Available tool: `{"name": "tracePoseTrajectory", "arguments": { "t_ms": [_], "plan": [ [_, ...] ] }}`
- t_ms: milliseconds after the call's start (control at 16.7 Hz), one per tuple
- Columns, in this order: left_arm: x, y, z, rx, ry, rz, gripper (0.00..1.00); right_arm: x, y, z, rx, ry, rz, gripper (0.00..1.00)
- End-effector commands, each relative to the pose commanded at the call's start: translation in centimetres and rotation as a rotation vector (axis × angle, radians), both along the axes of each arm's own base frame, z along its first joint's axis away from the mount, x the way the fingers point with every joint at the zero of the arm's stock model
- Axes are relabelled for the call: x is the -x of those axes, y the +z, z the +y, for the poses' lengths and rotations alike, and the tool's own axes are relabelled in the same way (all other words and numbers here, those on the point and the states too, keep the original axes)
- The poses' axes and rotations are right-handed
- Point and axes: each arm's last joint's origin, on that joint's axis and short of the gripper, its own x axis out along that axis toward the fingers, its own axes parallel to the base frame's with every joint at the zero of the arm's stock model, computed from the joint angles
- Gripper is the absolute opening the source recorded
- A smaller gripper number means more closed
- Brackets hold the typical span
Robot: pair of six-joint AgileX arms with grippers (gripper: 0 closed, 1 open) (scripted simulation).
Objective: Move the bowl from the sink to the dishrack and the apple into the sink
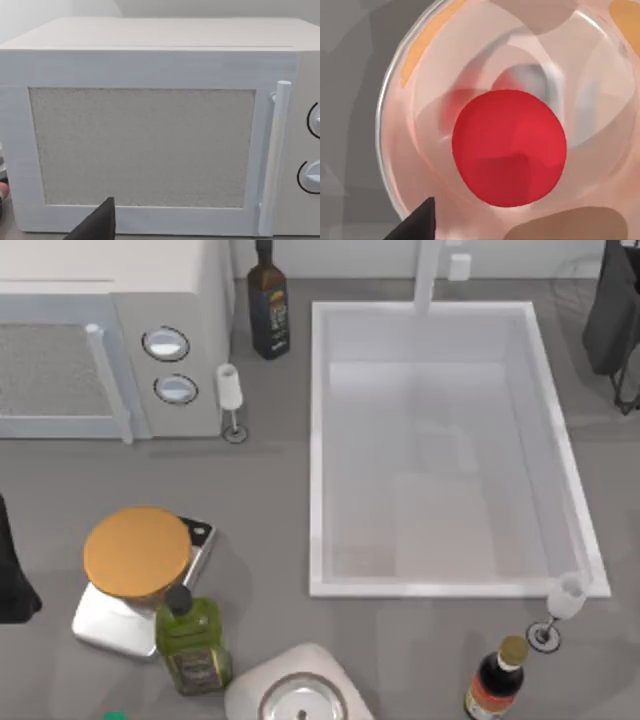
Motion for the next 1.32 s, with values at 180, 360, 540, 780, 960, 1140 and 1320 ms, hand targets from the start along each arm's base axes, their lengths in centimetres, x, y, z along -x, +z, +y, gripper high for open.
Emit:
{"name": "tracePoseTrajectory", "arguments": {
  "t_ms": [180,360,540,780,960,1140,1320],
  "plan": [
    [0.0,0.0,0.0,0.0,0.0,0.0,1.0,-1.9,-1.1,-1.1,-0.031,0.0,0.131,1.0],
    [0.0,0.0,0.0,0.0,0.0,0.0,1.0,-2.5,-1.4,-1.4,-0.042,0.0,0.173,1.0],
    [0.0,0.0,0.0,0.0,0.0,0.0,1.0,-2.5,-1.4,-1.4,-0.042,0.0,0.173,1.0],
    [0.0,0.0,0.0,0.0,0.0,0.0,1.0,-2.6,-2.4,-1.3,-0.042,0.004,0.176,1.0],
    [0.0,0.0,0.0,0.0,0.0,0.0,1.0,-2.9,-4.3,-1.4,-0.041,0.002,0.169,1.0],
    [0.0,0.0,0.0,0.0,0.0,0.0,1.0,-2.9,-6.0,-1.4,-0.041,0.002,0.17,1.0],
    [0.0,0.0,0.0,0.0,0.0,0.0,1.0,-2.9,-7.6,-1.5,-0.041,0.001,0.169,1.0]
  ]
}}
